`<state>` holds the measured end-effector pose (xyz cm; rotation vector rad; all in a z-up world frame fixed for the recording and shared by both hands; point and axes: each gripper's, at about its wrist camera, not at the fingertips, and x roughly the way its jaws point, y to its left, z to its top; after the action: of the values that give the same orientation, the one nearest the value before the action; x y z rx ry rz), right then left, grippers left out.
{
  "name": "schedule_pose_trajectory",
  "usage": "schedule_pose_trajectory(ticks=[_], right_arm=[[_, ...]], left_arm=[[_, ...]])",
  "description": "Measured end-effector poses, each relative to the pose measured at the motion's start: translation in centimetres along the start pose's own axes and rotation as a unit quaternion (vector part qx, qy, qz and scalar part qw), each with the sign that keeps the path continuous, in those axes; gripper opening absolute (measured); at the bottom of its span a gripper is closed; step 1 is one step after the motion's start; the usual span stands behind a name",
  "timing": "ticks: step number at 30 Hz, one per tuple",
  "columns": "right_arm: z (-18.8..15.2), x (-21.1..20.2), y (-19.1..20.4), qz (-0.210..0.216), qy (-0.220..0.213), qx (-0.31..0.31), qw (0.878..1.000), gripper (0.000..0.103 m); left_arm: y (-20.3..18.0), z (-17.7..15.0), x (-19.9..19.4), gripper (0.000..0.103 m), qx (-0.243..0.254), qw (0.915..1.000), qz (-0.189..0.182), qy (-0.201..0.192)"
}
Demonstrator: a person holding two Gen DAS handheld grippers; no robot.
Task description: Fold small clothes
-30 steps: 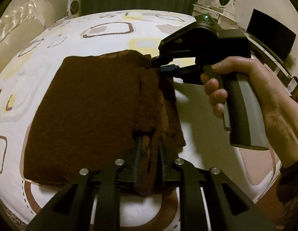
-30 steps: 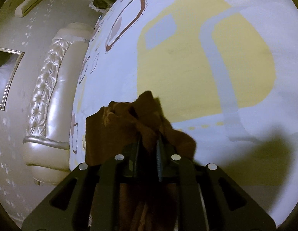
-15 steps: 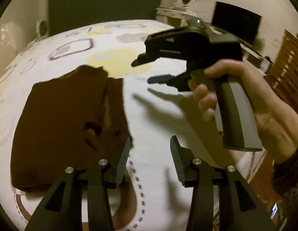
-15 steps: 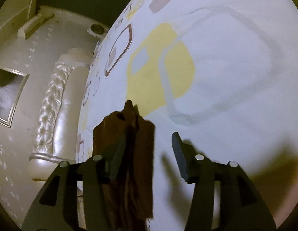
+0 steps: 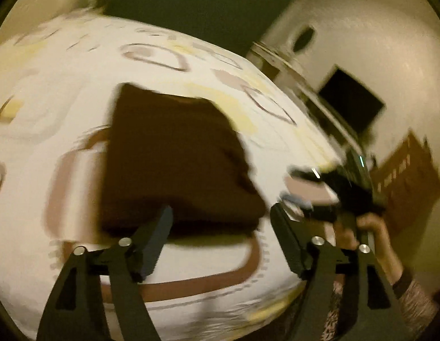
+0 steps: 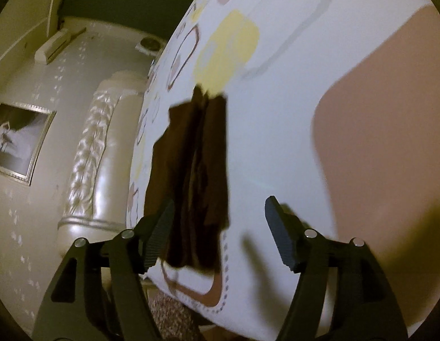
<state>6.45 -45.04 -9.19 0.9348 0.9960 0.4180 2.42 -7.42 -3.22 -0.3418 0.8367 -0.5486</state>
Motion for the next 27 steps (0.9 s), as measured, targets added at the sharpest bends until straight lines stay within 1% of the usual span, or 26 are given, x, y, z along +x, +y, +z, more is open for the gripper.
schedule_pose_trajectory(ticks=[1, 2, 3, 4, 7, 11, 16, 20, 23, 24, 25, 26, 27], right_arm=[[-0.4, 0.2, 0.2, 0.001, 0.003, -0.001, 1.0, 0.069], [-0.8, 0.7, 0.4, 0.002, 0.008, 0.0, 1.0, 0.069], [-1.2, 1.3, 0.6, 0.004, 0.013, 0.0, 1.0, 0.069], [-1.6, 1.8, 0.8, 0.005, 0.02, -0.002, 1.0, 0.07], [-2.6, 3.2, 1.7, 0.002, 0.029, -0.01, 1.0, 0.07], [-3.1, 4.5, 2.4, 0.005, 0.042, -0.012, 0.999, 0.07], [-3.6, 5.1, 2.6, 0.008, 0.041, -0.009, 0.999, 0.071], [-3.8, 6.0, 2.8, 0.01, 0.042, -0.01, 0.999, 0.071], [-3.8, 6.6, 3.1, 0.015, 0.046, -0.012, 0.999, 0.07], [-4.1, 6.6, 2.9, 0.015, 0.045, -0.015, 0.999, 0.07], [-4.1, 6.8, 3.0, 0.013, 0.046, -0.018, 0.999, 0.067], [-4.1, 6.9, 3.1, 0.01, 0.046, -0.02, 0.999, 0.054], [-4.1, 7.1, 3.1, 0.003, 0.049, -0.021, 0.999, 0.047]], left_arm=[[1.7, 0.2, -0.7, 0.073, -0.021, 0.9997, 0.005, -0.007], [3.8, 0.5, -1.3, 0.074, -0.052, 0.9986, 0.009, -0.011], [4.7, 0.5, -1.4, 0.075, -0.068, 0.9976, 0.006, -0.009], [6.5, 0.5, -1.5, 0.075, -0.101, 0.9949, -0.007, -0.002], [9.1, 0.2, -0.9, 0.076, -0.161, 0.9865, -0.026, 0.009], [9.9, -0.2, 0.8, 0.076, -0.179, 0.9824, -0.044, 0.027], [10.0, -0.3, 2.1, 0.076, -0.175, 0.9806, -0.077, 0.045], [10.0, 0.4, 2.9, 0.076, -0.177, 0.9796, -0.081, 0.049], [10.2, 0.9, 3.6, 0.076, -0.192, 0.9769, -0.078, 0.053], [10.0, 1.1, 4.0, 0.073, -0.195, 0.9769, -0.068, 0.056], [10.1, 0.8, 3.6, 0.062, -0.191, 0.9782, -0.057, 0.057], [9.9, 0.8, 3.9, 0.056, -0.185, 0.9798, -0.043, 0.063], [9.5, 0.8, 4.3, 0.048, -0.174, 0.9817, -0.029, 0.071]])
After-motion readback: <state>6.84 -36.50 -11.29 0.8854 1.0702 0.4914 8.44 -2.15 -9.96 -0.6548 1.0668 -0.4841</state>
